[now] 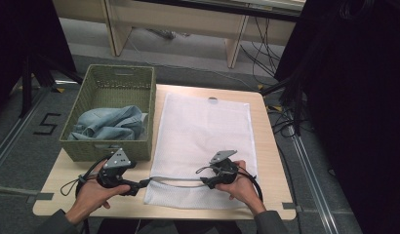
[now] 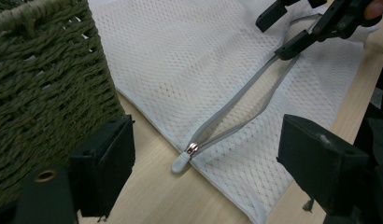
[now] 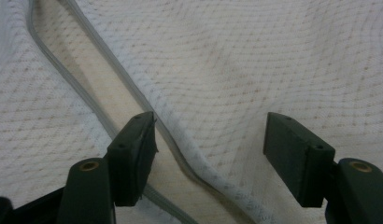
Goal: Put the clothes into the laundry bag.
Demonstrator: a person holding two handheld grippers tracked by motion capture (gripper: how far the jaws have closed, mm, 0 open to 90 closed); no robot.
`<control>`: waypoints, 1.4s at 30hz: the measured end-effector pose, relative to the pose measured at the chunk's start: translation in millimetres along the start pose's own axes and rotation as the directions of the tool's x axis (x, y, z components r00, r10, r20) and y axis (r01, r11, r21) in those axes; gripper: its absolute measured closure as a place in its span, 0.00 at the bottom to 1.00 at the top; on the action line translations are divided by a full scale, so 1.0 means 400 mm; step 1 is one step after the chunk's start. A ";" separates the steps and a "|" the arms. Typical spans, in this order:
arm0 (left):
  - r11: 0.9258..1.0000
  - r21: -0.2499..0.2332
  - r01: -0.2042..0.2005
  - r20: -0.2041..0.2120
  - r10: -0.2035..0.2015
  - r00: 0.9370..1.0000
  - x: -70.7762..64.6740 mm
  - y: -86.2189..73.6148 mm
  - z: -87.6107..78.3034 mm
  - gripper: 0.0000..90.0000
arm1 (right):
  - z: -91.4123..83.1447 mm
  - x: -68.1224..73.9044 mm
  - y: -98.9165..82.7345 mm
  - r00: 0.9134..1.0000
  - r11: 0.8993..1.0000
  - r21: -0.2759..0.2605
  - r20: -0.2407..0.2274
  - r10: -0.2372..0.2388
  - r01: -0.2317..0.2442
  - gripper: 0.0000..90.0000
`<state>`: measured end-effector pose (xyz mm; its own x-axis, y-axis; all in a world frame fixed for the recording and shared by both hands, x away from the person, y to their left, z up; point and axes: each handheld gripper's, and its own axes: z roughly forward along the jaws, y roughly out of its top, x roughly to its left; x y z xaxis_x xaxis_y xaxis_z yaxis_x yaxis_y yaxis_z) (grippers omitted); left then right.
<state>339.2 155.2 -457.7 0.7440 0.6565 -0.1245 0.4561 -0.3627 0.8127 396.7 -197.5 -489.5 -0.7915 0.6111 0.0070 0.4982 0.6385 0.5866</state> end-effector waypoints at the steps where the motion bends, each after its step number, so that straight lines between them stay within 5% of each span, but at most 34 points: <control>1: 1.000 -0.003 0.004 0.001 -0.004 1.000 0.000 0.000 0.000 0.20 | 0.009 0.002 -0.001 1.000 1.000 -0.014 0.006 0.007 -0.007 0.39; 8: 1.000 0.009 0.000 -0.001 0.000 1.000 0.006 0.000 -0.001 0.20 | 0.025 -0.009 0.000 1.000 0.999 0.033 -0.007 -0.020 0.021 0.43; 13: 1.000 0.002 0.000 -0.008 0.000 1.000 0.007 -0.001 0.002 0.20 | 0.024 -0.019 0.000 1.000 1.000 0.015 0.003 0.017 -0.017 0.69; 21: 1.000 0.003 0.005 -0.010 -0.005 1.000 0.010 0.001 -0.002 0.21 | 0.030 -0.019 0.018 0.998 0.998 0.020 0.017 -0.057 0.057 0.97; 27: 1.000 -0.022 0.010 -0.020 -0.010 1.000 0.022 0.009 -0.015 0.21 | 0.022 -0.015 0.036 0.997 0.998 0.005 0.039 -0.067 0.067 0.99; 32: 0.998 -0.062 0.021 -0.075 -0.026 0.997 0.051 0.024 -0.049 0.21 | 0.003 -0.008 0.054 0.996 0.997 -0.025 0.047 -0.073 0.075 0.99; 38: 0.992 -0.122 -0.023 -0.212 -0.004 0.977 0.109 0.091 -0.123 0.18 | -0.020 -0.014 0.067 0.996 0.993 -0.092 0.058 -0.075 0.080 0.99; 42: 0.997 -0.070 -0.041 -0.261 0.021 0.965 0.168 0.147 -0.152 0.16 | -0.040 -0.019 0.084 0.995 0.987 -0.137 0.066 -0.070 0.079 0.99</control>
<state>386.3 218.0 -383.6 0.6004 0.7984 0.0452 0.3905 -0.3421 0.8547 413.7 -188.2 -457.0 -0.7994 0.5943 -0.0881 0.3811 0.6149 0.6904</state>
